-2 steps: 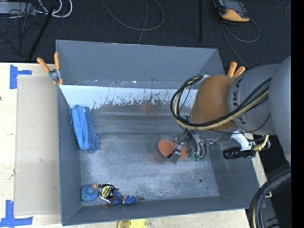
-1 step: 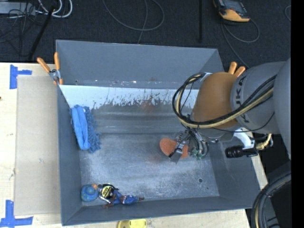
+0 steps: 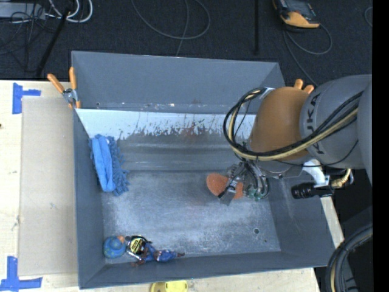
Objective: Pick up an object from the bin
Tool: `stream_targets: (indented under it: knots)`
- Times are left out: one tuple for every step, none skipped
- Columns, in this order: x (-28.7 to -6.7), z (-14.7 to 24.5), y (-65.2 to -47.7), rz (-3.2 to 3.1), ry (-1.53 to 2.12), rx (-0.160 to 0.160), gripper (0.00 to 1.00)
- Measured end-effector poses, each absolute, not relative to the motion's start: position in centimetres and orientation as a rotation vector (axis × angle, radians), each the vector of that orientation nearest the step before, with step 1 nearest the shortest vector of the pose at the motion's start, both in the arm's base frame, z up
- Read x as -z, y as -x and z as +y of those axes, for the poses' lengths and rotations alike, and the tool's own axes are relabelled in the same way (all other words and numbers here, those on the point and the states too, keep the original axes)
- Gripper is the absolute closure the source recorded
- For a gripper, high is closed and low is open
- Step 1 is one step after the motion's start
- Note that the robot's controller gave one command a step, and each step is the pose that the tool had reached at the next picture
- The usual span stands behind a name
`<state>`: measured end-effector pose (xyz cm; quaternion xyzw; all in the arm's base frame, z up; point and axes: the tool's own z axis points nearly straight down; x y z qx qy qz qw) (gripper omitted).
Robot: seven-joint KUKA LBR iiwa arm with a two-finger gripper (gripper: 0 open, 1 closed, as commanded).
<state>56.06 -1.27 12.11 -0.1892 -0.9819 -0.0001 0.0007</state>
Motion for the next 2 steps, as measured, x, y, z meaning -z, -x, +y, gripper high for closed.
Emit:
stream_targets:
  knots:
    - [-12.89, -1.28, -56.22, -3.089, 0.595, 0.001, 1.00]
    - [-13.35, -1.28, -56.08, -3.083, 0.593, 0.000, 1.00]
